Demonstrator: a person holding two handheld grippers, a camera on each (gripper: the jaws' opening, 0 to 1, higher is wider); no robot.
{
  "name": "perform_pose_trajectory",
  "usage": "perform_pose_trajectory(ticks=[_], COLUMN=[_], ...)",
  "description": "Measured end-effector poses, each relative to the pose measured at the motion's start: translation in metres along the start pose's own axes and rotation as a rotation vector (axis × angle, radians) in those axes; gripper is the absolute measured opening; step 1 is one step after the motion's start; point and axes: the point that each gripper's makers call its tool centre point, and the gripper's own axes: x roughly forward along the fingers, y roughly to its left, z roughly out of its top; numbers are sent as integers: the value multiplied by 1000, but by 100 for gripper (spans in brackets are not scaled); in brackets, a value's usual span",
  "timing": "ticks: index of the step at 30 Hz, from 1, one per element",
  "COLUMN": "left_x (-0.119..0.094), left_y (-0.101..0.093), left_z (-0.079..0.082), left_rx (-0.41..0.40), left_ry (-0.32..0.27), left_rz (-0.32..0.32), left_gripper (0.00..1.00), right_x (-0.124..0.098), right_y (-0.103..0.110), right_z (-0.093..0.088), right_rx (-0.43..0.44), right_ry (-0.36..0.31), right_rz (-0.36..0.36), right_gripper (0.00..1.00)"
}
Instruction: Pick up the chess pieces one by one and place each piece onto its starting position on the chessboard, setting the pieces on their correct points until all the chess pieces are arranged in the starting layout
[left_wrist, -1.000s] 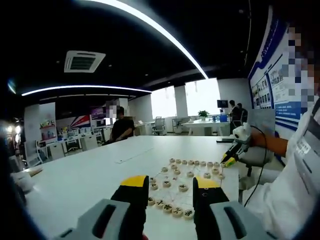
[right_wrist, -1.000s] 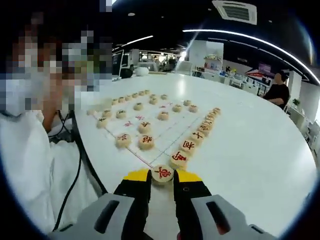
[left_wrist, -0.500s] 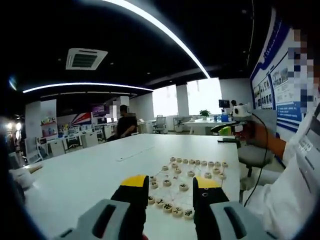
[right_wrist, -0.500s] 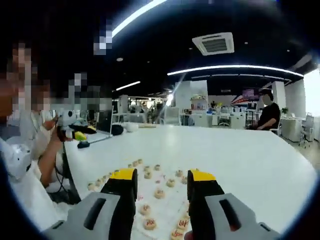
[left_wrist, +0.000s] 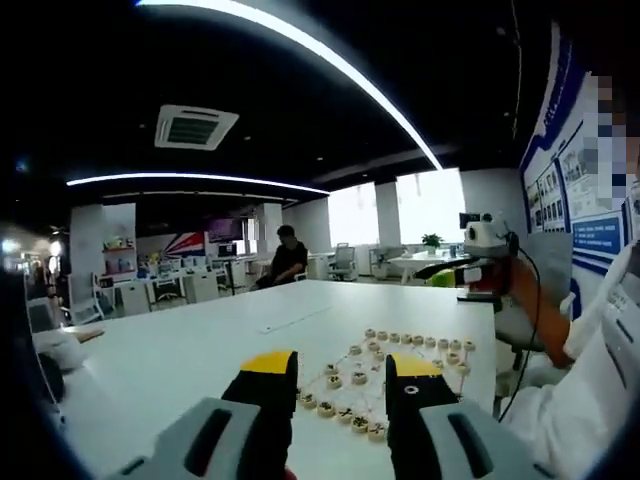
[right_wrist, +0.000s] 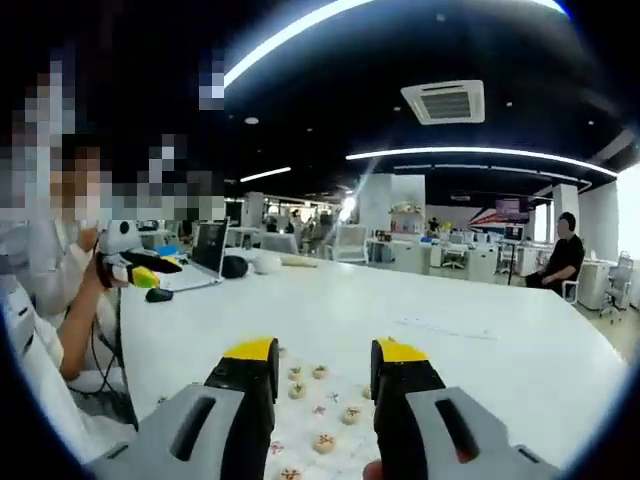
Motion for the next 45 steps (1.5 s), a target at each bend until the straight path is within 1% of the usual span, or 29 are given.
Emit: perform_pose_trajectory(ticks=[1, 2, 3, 7, 11, 16, 21, 30, 39, 43, 45], left_x=[-3, -5, -7, -9, -6, -5, -4, -4, -6, -8, -8], left_y=[2, 5, 6, 7, -1, -10, -12, -10, -8, -7, -8], left_z=[1, 3, 3, 7, 9, 11, 12, 9, 7, 12, 12], left_rx=[-7, -9, -8, -18, -11, 10, 12, 7, 4, 2, 7], left_ry=[-4, -9, -12, -23, -24, -21, -22, -22, -22, -37, -35], left_rz=[9, 21, 25, 38, 16, 1, -8, -13, -15, -12, -10], left_gripper=[37, 37, 37, 37, 37, 37, 37, 37, 37, 37, 37], right_x=[2, 1, 0, -5, -9, -15, -13, -10, -8, -8, -8], right_y=[2, 2, 2, 3, 8, 7, 6, 4, 11, 12, 10], right_z=[-3, -2, 1, 11, 15, 21, 20, 15, 15, 15, 16], right_rx=[11, 5, -8, -3, -3, -1, 6, 9, 4, 5, 3], right_ry=[18, 16, 5, -26, -38, -58, -52, -34, -27, -28, -29], right_rz=[14, 18, 24, 29, 43, 30, 19, 5, 10, 19, 12], right_gripper=[38, 38, 38, 38, 37, 37, 37, 37, 37, 37, 37])
